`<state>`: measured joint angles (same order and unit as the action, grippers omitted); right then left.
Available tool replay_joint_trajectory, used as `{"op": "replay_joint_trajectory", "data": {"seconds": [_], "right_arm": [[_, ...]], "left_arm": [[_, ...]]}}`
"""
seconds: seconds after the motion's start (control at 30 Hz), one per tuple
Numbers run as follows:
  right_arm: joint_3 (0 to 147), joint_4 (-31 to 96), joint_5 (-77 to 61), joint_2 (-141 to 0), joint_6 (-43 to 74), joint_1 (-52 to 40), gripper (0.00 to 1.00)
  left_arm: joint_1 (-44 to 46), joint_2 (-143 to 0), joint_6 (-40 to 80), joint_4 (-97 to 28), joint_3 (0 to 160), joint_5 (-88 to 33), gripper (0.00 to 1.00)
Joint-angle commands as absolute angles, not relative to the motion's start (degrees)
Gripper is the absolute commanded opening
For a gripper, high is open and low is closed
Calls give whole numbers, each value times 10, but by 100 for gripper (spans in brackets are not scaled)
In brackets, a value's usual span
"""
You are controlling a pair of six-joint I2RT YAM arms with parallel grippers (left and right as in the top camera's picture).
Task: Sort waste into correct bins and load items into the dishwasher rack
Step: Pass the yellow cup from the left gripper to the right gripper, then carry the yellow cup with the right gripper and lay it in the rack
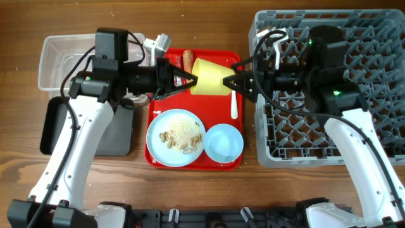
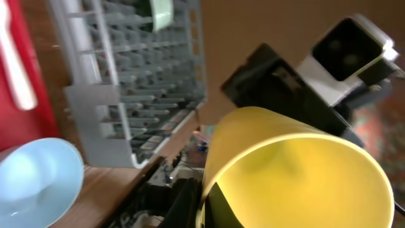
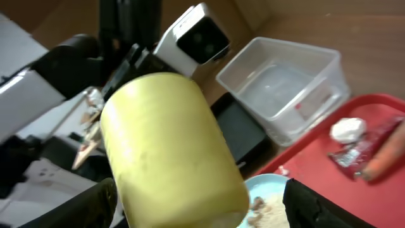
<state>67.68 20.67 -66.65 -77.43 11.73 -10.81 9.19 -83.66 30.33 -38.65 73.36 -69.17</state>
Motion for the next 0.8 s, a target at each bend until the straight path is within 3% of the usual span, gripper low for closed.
{"op": "replay_joint_trajectory", "data": {"seconds": [0.0, 0.17, 0.23, 0.27, 0.33, 0.57, 0.77], "right_arm": [[678, 197, -713, -768, 124, -129, 80], [678, 157, -769, -768, 125, -133, 52], [678, 144, -795, -768, 126, -133, 49], [678, 144, -795, -767, 121, -133, 48], [678, 145, -777, -763, 121, -128, 45], [678, 270, -573, -676, 120, -27, 37], [678, 539, -128, -602, 209, 111, 37]], "left_arm": [[98, -833, 328, -358, 740, -742, 4], [108, -833, 335, -336, 740, -741, 4], [108, -833, 335, -328, 740, -739, 4], [108, -833, 335, -324, 740, -739, 25], [108, -833, 335, -323, 740, -729, 100], [86, -833, 330, -325, 740, -690, 100], [86, -833, 329, -343, 740, -659, 100]]}}
